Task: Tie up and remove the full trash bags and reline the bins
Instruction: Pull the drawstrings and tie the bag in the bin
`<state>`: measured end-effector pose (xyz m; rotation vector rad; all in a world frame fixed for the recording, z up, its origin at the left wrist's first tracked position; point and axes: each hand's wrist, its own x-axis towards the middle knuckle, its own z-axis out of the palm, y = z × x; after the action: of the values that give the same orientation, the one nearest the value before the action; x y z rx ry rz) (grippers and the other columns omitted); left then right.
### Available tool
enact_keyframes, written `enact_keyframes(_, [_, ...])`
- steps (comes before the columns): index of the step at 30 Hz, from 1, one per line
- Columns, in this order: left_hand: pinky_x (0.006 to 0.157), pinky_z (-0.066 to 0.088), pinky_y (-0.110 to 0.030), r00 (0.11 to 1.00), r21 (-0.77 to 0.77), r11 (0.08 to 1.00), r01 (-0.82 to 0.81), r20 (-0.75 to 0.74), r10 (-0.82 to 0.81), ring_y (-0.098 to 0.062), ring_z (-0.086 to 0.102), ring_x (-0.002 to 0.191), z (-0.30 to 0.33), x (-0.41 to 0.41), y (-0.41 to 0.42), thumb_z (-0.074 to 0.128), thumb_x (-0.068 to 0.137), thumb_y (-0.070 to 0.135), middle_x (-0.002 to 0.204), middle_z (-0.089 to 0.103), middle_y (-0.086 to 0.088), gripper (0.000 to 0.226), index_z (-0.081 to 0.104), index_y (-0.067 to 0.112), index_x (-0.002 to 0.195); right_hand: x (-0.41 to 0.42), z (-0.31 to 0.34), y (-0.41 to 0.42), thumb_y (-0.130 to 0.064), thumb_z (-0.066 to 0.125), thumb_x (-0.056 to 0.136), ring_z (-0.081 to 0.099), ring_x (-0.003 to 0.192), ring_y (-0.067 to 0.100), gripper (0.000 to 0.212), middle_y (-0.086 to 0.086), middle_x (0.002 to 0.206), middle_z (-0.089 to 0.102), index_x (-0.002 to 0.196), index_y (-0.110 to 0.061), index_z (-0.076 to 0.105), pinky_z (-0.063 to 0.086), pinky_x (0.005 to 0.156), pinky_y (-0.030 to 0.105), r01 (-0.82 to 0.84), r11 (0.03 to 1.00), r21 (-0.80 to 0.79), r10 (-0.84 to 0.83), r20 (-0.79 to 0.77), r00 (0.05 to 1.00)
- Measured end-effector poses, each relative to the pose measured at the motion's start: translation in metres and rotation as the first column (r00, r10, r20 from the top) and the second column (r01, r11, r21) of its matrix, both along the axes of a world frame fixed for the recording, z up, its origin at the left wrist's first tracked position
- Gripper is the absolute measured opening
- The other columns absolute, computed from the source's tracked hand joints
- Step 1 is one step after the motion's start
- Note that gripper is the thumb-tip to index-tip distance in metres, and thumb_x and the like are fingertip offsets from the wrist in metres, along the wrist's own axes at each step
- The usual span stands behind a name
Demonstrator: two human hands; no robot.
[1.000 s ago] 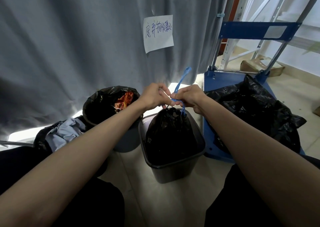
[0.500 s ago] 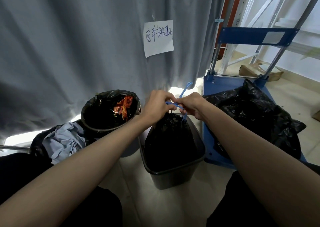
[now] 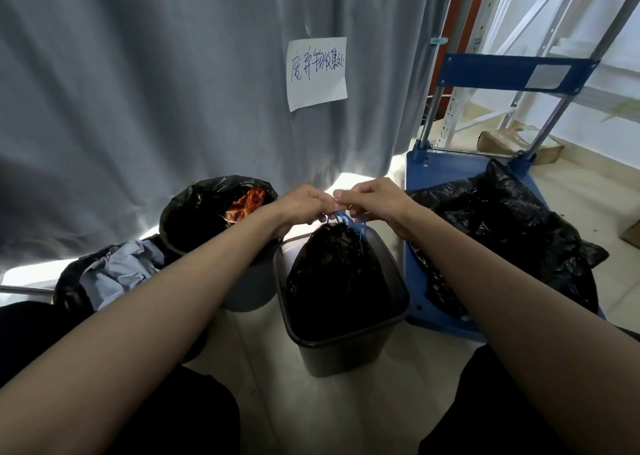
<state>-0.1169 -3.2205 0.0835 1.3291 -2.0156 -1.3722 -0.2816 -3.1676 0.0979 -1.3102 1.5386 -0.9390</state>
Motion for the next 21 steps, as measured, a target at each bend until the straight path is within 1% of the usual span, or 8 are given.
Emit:
enact_keyframes(3, [0.053, 0.033, -0.016, 1.000, 0.071, 0.997, -0.030, 0.006, 0.030, 0.002, 0.048, 0.049, -0.002, 0.003, -0.001, 0.057, 0.093, 0.014, 0.065, 0.059, 0.006, 0.017, 0.073, 0.008, 0.091, 0.002, 0.001, 0.001, -0.036, 0.086, 0.070, 0.059, 0.074, 0.009, 0.034, 0.007, 0.081, 0.071, 0.081, -0.004, 0.077, 0.045, 0.069, 0.020, -0.031, 0.998, -0.051, 0.022, -0.170, 0.985])
enact_keyframes(5, [0.055, 0.035, -0.016, 0.999, 0.123, 0.991, -0.050, -0.011, 0.052, 0.002, 0.050, 0.052, -0.003, 0.005, -0.002, 0.058, 0.092, 0.017, 0.065, 0.060, 0.008, 0.016, 0.073, 0.012, 0.089, 0.003, 0.001, 0.001, -0.034, 0.089, 0.065, 0.064, 0.082, 0.008, 0.031, 0.001, 0.083, 0.075, 0.079, -0.009, 0.078, 0.051, 0.074, 0.023, -0.048, 0.998, -0.049, 0.035, -0.238, 0.971])
enact_keyframes(7, [0.063, 0.036, -0.021, 0.998, 0.164, 0.985, -0.048, -0.030, 0.053, -0.004, 0.051, 0.061, -0.003, 0.007, -0.004, 0.058, 0.095, 0.023, 0.068, 0.061, 0.007, 0.021, 0.074, 0.011, 0.096, 0.005, -0.001, 0.004, -0.029, 0.090, 0.064, 0.063, 0.083, 0.008, 0.028, 0.006, 0.085, 0.075, 0.080, -0.008, 0.079, 0.051, 0.079, 0.028, -0.062, 0.997, -0.034, 0.050, -0.283, 0.958])
enact_keyframes(9, [0.064, 0.035, -0.022, 0.998, 0.181, 0.983, -0.041, -0.039, 0.049, -0.005, 0.050, 0.062, -0.004, 0.007, -0.006, 0.057, 0.096, 0.028, 0.069, 0.060, 0.006, 0.023, 0.074, 0.012, 0.096, 0.007, -0.002, 0.005, -0.020, 0.086, 0.069, 0.060, 0.078, 0.007, 0.019, 0.008, 0.083, 0.074, 0.081, -0.007, 0.079, 0.049, 0.074, 0.028, -0.056, 0.997, -0.049, 0.040, -0.280, 0.959])
enact_keyframes(12, [0.060, 0.035, -0.019, 0.997, 0.183, 0.982, -0.040, -0.064, 0.052, -0.001, 0.049, 0.054, -0.004, 0.006, -0.008, 0.058, 0.096, 0.026, 0.064, 0.058, 0.009, 0.021, 0.074, 0.014, 0.091, 0.007, -0.001, 0.003, -0.014, 0.075, 0.079, 0.057, 0.076, 0.006, 0.009, 0.004, 0.079, 0.072, 0.084, -0.007, 0.079, 0.047, 0.071, 0.022, -0.049, 0.999, -0.020, 0.042, -0.266, 0.963])
enact_keyframes(15, [0.055, 0.043, -0.015, 0.994, 0.169, 0.985, -0.015, -0.106, 0.034, -0.002, 0.049, 0.053, -0.005, 0.007, -0.011, 0.058, 0.096, 0.014, 0.064, 0.058, 0.006, 0.016, 0.073, 0.011, 0.089, 0.007, 0.002, 0.003, -0.020, 0.064, 0.088, 0.044, 0.065, 0.009, 0.018, -0.001, 0.066, 0.054, 0.074, -0.011, 0.070, 0.036, 0.058, 0.021, -0.047, 0.997, 0.062, 0.061, -0.254, 0.965])
enact_keyframes(19, [0.060, 0.052, -0.017, 0.986, 0.101, 0.994, -0.036, -0.161, 0.052, -0.006, 0.056, 0.056, -0.005, 0.009, -0.015, 0.065, 0.089, 0.003, 0.060, 0.064, 0.002, 0.010, 0.075, 0.006, 0.089, 0.004, 0.006, 0.002, -0.025, 0.054, 0.096, 0.046, 0.071, 0.014, 0.033, 0.006, 0.074, 0.055, 0.065, -0.015, 0.056, 0.035, 0.062, 0.025, -0.018, 0.999, 0.039, 0.024, -0.163, 0.986])
enact_keyframes(21, [0.062, 0.055, -0.018, 0.983, 0.078, 0.995, -0.070, -0.162, 0.082, -0.007, 0.060, 0.057, -0.005, 0.009, -0.015, 0.069, 0.087, 0.001, 0.061, 0.067, -0.001, 0.009, 0.075, 0.008, 0.085, 0.003, 0.006, 0.001, -0.026, 0.055, 0.096, 0.046, 0.058, 0.011, 0.036, 0.006, 0.065, 0.054, 0.062, -0.014, 0.055, 0.036, 0.054, 0.020, -0.001, 0.999, 0.042, 0.007, -0.152, 0.988])
